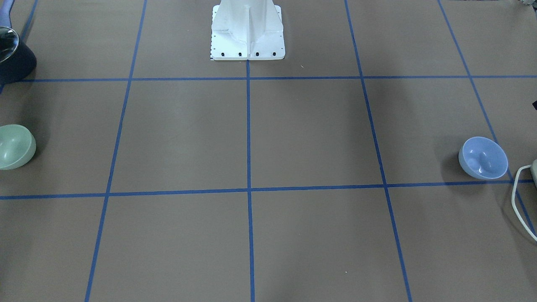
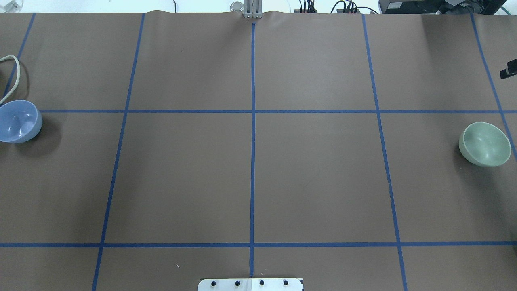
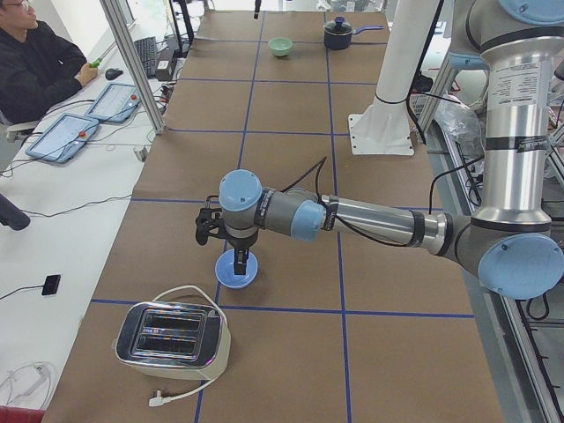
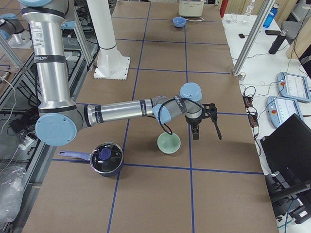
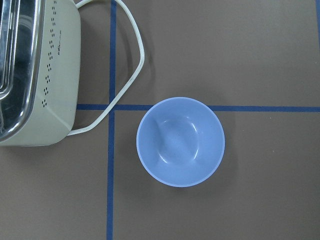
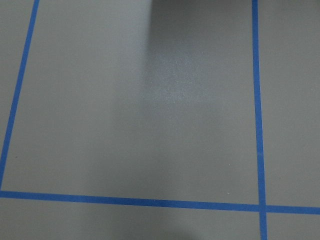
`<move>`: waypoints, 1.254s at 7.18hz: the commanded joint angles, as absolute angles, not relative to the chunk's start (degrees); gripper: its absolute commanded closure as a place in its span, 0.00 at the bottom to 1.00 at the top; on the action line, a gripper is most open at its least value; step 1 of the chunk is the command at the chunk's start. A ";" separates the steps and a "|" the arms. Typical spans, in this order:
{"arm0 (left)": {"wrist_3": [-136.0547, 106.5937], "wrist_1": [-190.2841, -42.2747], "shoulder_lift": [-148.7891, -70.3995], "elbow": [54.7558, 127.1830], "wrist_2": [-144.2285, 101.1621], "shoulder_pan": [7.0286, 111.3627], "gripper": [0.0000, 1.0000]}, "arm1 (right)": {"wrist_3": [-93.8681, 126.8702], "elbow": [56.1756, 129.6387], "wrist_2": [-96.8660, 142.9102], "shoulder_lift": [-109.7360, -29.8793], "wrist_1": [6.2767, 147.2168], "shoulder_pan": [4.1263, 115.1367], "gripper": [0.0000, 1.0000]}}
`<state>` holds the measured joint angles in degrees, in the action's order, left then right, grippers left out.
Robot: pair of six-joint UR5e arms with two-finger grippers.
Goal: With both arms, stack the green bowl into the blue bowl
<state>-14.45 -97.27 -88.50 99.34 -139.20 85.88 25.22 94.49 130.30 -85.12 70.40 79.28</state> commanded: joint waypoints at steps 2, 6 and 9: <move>-15.99 -103.35 -92.53 90.29 -137.46 82.97 0.02 | 24.70 94.22 131.13 -85.43 70.75 79.19 0.00; -24.43 -111.27 -92.99 87.89 -134.03 78.23 0.02 | 23.74 94.30 131.04 -89.37 70.49 76.29 0.00; -25.22 -111.45 -93.16 87.45 -132.36 76.64 0.02 | 21.97 94.40 132.36 -94.90 66.38 76.29 0.00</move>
